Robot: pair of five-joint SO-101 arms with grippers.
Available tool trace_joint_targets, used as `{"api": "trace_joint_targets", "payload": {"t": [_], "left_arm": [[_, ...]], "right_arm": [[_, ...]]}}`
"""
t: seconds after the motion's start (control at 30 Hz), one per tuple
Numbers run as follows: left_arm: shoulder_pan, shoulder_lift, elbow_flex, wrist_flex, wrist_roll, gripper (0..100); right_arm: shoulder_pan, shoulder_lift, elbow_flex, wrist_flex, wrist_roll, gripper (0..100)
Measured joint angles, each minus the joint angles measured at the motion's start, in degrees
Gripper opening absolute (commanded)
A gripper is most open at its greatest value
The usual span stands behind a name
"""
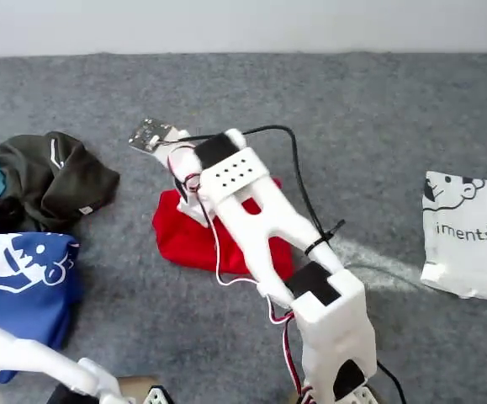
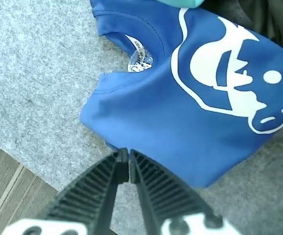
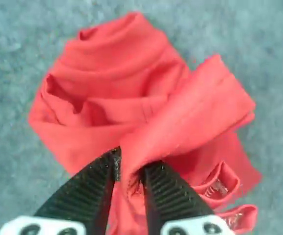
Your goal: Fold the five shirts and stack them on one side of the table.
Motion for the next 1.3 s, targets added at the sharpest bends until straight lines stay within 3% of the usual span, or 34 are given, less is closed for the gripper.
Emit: {"api": "trace_joint_targets", "payload": {"t": [0.17,0.27,0.4,0.57,0.77,0.9,1.07,1.3], "left_arm": [[0.0,0.0,2.5,0.0,0.0,2],[0.0,0.0,2.6,0.0,0.0,2],[0.0,0.0,2.6,-1.1,0.0,2],[0.0,0.0,2.6,-1.4,0.0,2],[0.0,0.0,2.6,-1.4,0.0,2],[0.0,0.0,2.6,-1.4,0.0,2],[0.0,0.0,2.6,-1.4,0.0,2],[0.0,0.0,2.6,-1.4,0.0,2]], "right_arm": [[-1.9,0.0,0.0,-1.5,0.0,27.9],[-2.5,0.0,-1.2,-0.9,0.0,24.8],[-1.4,0.2,-9.0,5.6,0.0,13.0],[6.0,3.2,-16.3,13.8,0.0,0.8],[15.5,9.0,-17.1,17.7,-0.1,8.7],[15.0,9.1,-17.1,17.7,-0.9,18.5],[13.6,9.1,-17.2,17.7,-6.9,18.7],[12.6,13.3,-17.2,17.7,-8.7,18.6]]}}
